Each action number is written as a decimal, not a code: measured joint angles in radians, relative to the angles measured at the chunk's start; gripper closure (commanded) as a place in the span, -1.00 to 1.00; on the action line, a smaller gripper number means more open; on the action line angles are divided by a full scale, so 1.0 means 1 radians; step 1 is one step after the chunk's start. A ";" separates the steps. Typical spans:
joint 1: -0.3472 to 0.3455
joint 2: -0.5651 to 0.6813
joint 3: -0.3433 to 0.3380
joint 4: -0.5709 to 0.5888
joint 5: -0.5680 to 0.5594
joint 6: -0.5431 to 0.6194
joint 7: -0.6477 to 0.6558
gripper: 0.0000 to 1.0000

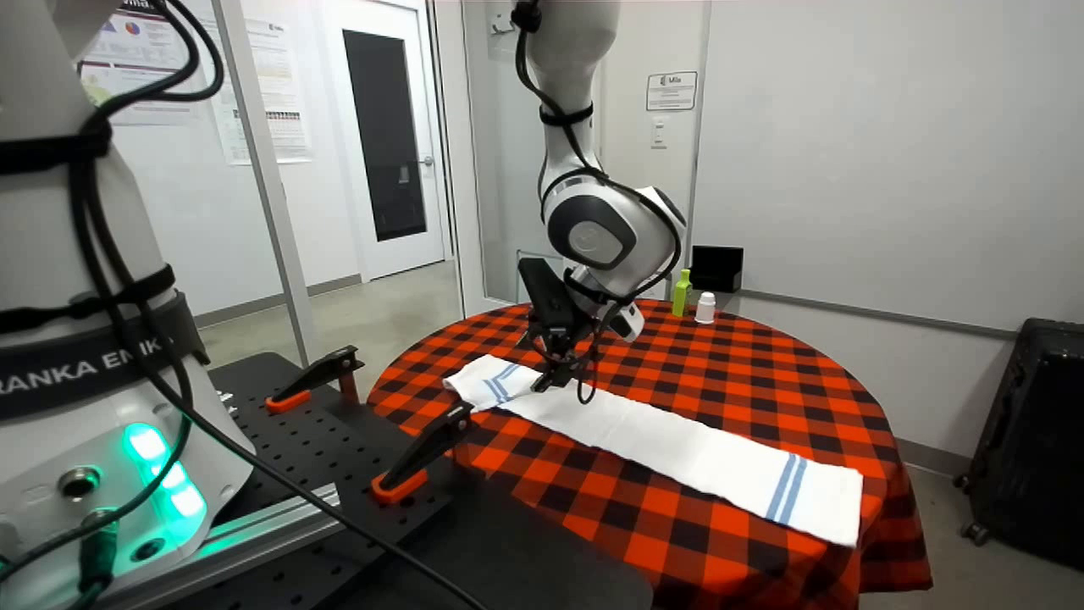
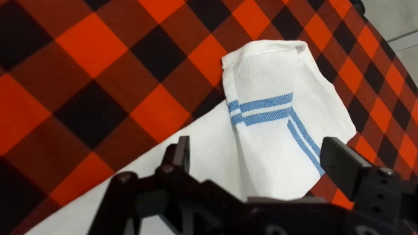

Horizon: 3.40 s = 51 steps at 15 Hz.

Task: Unfold the towel on the table

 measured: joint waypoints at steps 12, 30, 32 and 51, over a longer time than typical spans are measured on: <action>0.083 0.129 0.036 -0.019 0.063 0.189 -0.021 -1.00; 0.075 0.149 0.135 0.012 0.063 0.196 -0.021 -1.00; 0.076 0.149 0.146 0.022 0.063 0.196 -0.022 -1.00; 0.203 0.141 0.179 0.202 0.036 0.195 -0.043 -1.00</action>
